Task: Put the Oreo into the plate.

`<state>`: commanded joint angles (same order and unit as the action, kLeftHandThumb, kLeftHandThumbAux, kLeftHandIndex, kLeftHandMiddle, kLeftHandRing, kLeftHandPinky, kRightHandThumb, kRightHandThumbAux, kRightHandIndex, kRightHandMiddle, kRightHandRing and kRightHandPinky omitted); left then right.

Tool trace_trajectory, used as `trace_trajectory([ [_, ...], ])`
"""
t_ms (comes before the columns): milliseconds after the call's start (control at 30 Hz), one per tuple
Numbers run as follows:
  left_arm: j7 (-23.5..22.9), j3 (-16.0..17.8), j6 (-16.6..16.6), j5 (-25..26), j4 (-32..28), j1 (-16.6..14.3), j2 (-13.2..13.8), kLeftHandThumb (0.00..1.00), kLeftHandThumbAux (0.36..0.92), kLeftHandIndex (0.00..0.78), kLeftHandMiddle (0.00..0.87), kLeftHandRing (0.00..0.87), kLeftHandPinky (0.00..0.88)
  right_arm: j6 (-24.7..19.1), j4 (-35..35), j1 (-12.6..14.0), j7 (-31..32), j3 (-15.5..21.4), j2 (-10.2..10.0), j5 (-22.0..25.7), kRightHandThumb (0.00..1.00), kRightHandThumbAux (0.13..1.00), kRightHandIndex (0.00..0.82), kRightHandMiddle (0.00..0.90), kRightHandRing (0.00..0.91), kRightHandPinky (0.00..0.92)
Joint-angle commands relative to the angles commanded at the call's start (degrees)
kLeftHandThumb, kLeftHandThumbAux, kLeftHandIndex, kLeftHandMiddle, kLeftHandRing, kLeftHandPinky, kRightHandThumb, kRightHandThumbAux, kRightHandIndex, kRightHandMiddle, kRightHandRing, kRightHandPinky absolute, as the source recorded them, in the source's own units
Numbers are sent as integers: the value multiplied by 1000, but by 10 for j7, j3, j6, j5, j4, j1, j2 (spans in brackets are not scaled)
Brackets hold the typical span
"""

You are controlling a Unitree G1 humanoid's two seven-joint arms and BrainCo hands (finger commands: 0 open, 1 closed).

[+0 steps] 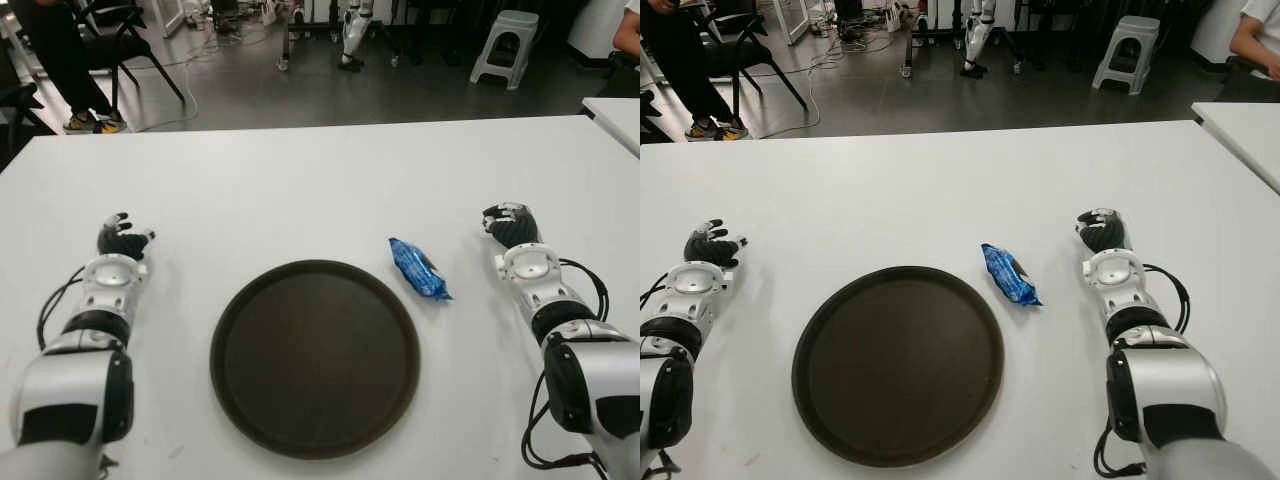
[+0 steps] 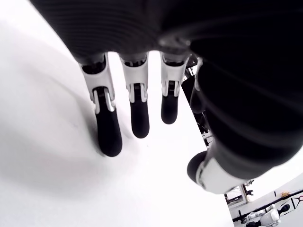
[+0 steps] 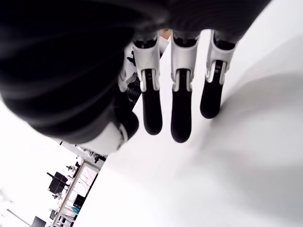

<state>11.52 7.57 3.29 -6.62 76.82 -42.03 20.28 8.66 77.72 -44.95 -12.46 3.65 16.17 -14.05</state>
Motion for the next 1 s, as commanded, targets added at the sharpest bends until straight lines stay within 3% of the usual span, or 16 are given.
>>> trace_trajectory([
  [367,-1,-1,0,-1,0,0,0,302,760,114,141,178,209,6,-1,1,7,7,0,5,690,726,412,367,391,421],
  [1000,-3,2,0,0,0,1,0,297,740,90,132,162,177,5,-1,0,3,2,0,0,675,734,404,306,333,374],
])
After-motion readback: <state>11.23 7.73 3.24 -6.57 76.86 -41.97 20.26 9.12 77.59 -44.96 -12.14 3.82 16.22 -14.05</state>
